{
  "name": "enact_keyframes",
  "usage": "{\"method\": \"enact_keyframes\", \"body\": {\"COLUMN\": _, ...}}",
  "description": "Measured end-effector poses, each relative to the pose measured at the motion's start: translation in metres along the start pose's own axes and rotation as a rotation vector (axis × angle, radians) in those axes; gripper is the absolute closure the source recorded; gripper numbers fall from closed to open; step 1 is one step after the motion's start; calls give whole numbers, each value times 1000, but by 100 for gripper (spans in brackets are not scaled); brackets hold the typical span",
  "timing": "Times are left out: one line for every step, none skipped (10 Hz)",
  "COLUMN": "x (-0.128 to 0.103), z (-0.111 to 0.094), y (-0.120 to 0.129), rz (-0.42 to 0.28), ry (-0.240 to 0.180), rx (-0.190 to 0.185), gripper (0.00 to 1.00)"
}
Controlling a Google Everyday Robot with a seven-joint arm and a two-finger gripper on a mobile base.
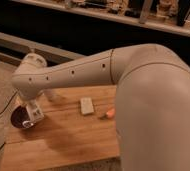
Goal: Place the bottle in the ceramic bowl
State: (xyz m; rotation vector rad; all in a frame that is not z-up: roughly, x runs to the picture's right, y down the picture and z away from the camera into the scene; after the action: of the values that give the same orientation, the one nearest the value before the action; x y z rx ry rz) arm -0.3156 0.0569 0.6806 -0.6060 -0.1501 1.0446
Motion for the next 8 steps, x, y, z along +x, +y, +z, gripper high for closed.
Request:
{"method": "enact_keyframes", "body": {"x": -4, "z": 7, "y": 7, "rz": -19, "ry": 0, "rx": -8, "gripper": 100}}
{"method": "enact_keyframes", "body": {"x": -9, "z": 15, "y": 13, "rz": -38, "ry": 0, "rx": -10, "gripper": 100}}
{"method": "enact_keyframes", "body": {"x": -16, "z": 26, "y": 16, "rz": -58, "ry": -6, "rx": -4, "gripper": 100}}
{"method": "enact_keyframes", "body": {"x": -22, "z": 32, "y": 15, "rz": -69, "ry": -15, "rx": 4, "gripper": 100}}
{"method": "enact_keyframes", "body": {"x": -28, "z": 38, "y": 14, "rz": -74, "ry": -23, "rx": 15, "gripper": 100}}
{"method": "enact_keyframes", "body": {"x": -33, "z": 47, "y": 11, "rz": -84, "ry": -29, "rx": 39, "gripper": 100}}
{"method": "enact_keyframes", "body": {"x": -35, "z": 55, "y": 9, "rz": -88, "ry": -26, "rx": 55, "gripper": 100}}
{"method": "enact_keyframes", "body": {"x": -35, "z": 64, "y": 6, "rz": -91, "ry": -19, "rx": 76, "gripper": 100}}
